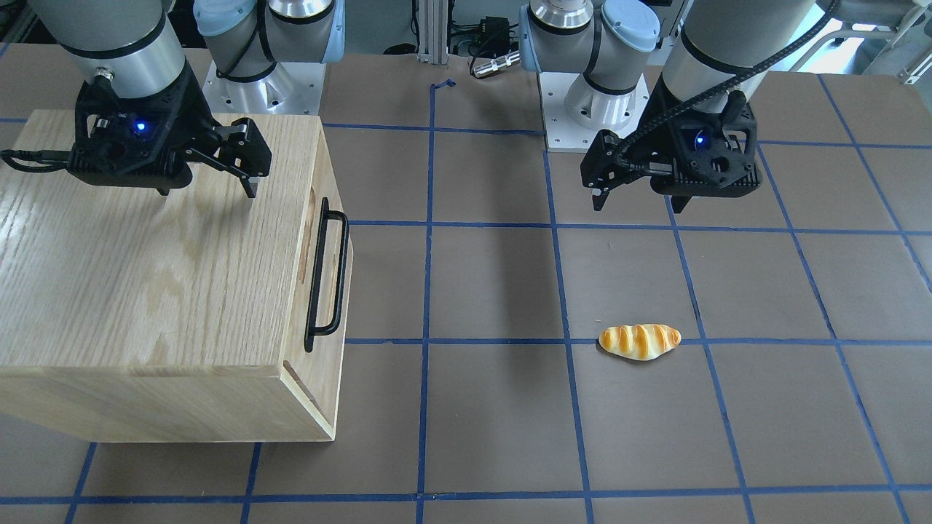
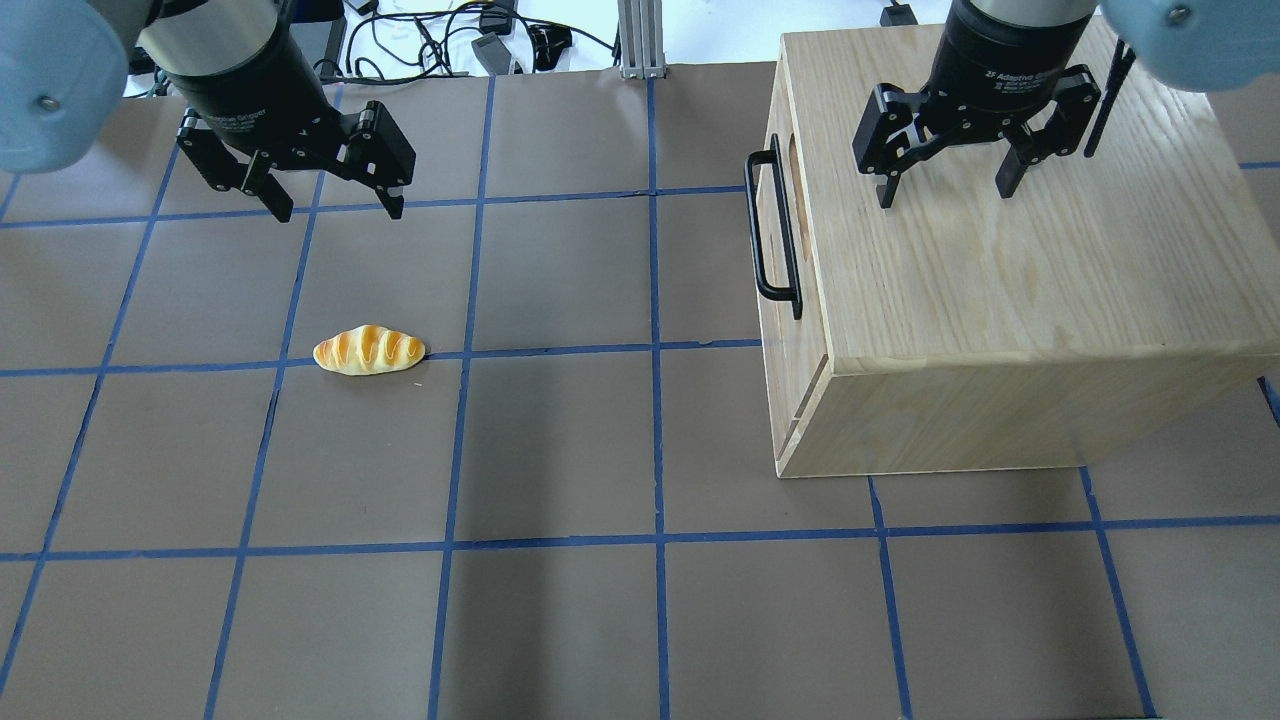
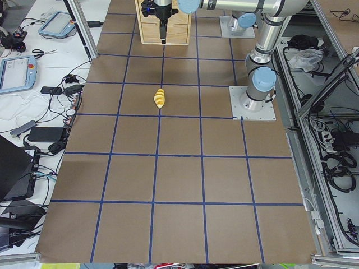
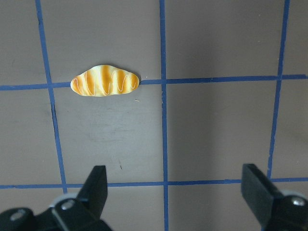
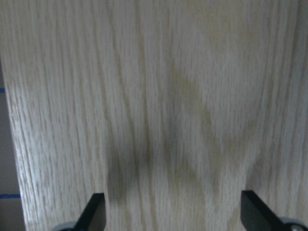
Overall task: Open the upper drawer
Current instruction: 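Move the left gripper toward the black drawer handle on the wooden cabinet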
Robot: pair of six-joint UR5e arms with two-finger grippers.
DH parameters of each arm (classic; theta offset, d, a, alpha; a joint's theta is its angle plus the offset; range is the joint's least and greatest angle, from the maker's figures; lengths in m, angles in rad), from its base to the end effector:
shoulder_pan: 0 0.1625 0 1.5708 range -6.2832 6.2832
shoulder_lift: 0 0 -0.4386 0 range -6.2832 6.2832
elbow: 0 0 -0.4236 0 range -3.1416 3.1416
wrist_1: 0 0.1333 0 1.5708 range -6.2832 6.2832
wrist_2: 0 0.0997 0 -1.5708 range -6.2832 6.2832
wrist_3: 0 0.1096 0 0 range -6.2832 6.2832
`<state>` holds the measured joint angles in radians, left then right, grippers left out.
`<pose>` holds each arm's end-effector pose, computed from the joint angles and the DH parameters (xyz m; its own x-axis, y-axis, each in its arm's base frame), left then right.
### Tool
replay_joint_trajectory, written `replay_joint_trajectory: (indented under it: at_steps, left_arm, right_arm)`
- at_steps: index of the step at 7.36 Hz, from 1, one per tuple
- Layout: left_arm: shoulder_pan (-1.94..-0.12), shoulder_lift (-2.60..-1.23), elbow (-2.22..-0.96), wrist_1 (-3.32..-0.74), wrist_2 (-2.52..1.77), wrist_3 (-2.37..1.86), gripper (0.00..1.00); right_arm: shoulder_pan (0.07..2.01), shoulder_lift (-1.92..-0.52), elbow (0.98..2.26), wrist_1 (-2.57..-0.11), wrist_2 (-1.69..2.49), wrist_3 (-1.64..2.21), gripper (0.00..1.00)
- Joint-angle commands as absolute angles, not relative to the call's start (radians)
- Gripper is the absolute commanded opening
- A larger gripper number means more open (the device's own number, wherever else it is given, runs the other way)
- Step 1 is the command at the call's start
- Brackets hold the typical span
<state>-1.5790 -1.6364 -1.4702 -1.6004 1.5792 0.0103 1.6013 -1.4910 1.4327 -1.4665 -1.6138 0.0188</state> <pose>-0.1369 -0.5513 0.5059 -0.9998 0.0185 -0.0085 0.0185 0.9998 -0.0053 0.1454 -0.5482 0.5104 -0.9989 -0.0137 0.0438 -0.0117 0.9989 0.0452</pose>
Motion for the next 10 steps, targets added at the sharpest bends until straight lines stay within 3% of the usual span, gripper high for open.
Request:
replay_joint_trajectory:
  at_steps: [1,4,6,10]
  left_arm:
    - [-1.58,-1.635,-1.47,-1.6,1.578,0.012,1.0]
    - [-1.583,-1.664,-1.467,-1.576,1.56,-0.007,1.0]
    - [-1.609,-1.71,-1.486,-1.453,1.327,-0.191,1.0]
    - [-1.817,-1.868,-1.493,-1.173,1.27,-0.455,1.0]
  right_arm:
    - [1.601,-1.491,1.434,-1.466,-1.614,0.02,1.0]
    - [1.601,-1.491,1.433,-1.466,-1.614,0.02,1.0]
    - [1.601,-1.491,1.434,-1.466,-1.614,0.018,1.0]
    - [1.601,-1.491,1.433,-1.466,-1.614,0.02,1.0]
